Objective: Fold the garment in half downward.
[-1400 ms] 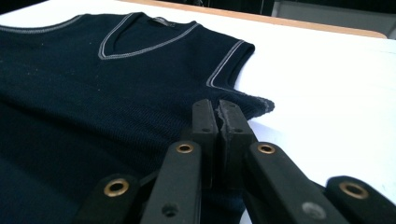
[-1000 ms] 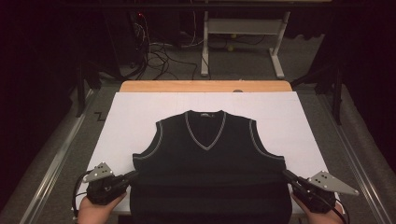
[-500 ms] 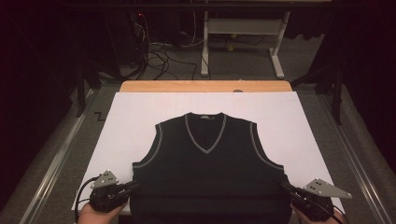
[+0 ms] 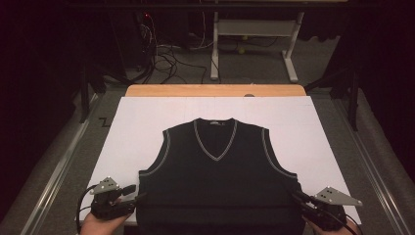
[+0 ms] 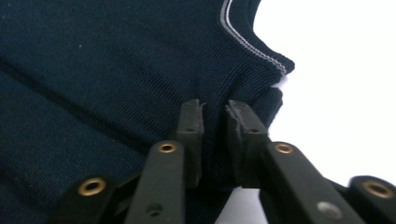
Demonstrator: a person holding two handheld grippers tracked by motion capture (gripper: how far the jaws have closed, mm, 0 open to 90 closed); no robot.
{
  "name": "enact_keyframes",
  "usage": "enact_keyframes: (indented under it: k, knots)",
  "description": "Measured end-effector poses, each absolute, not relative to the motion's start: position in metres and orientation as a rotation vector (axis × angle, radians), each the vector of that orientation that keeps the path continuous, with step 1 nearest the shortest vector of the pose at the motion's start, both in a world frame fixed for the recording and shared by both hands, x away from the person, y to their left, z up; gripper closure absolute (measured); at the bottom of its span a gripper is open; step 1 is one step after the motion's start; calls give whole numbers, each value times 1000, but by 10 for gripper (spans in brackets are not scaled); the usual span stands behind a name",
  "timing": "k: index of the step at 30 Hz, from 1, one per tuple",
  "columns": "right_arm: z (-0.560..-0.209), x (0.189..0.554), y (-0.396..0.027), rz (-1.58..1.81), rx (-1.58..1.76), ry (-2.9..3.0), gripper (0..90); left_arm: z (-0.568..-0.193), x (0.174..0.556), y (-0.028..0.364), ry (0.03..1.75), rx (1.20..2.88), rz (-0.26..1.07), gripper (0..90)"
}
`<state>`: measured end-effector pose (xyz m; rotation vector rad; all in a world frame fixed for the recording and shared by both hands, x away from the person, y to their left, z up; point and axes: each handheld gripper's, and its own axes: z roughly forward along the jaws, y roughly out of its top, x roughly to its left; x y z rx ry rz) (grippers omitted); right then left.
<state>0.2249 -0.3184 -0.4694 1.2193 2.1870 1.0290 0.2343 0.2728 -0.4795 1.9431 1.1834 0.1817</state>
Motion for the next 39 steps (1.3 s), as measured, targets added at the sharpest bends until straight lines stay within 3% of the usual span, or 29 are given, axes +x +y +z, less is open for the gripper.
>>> enact_keyframes:
  k: [3,4,5,6,8,9,10,14,18,19,20,23,39]
  knots:
    - [-468,226,-321,1077,1253,2154,645,-477,235,274,1164,1923,224,302]
    - [-467,227,-323,1096,1256,2124,574,-476,236,275,1158,1912,235,265]
    - [-467,227,-323,1096,1256,2124,574,-476,237,276,1152,1904,243,265]
    - [-467,229,-325,1123,1255,2094,497,-475,241,278,1149,1889,264,225]
    - [-467,231,-326,1143,1265,2061,428,-475,243,281,1152,1877,301,167]
    - [-467,231,-326,1143,1265,2061,428,-475,243,281,1152,1877,301,143]
    - [-467,231,-328,1164,1284,2036,357,-475,244,283,1157,1867,312,128]
    - [-467,231,-330,1189,1293,1996,260,-475,245,291,1176,1820,328,107]
    - [-465,237,-328,1194,1297,1959,144,-473,246,295,1189,1801,352,0]
    - [-465,237,-328,1194,1297,1959,144,-472,246,295,1189,1798,357,0]
    - [-464,240,-326,1200,1290,1945,83,-472,246,295,1189,1792,362,0]
    - [-463,244,-324,1191,1284,1935,7,-470,247,296,1198,1779,392,0]
    - [-452,280,-307,1175,1232,1958,3,-448,281,282,1187,1792,405,0]
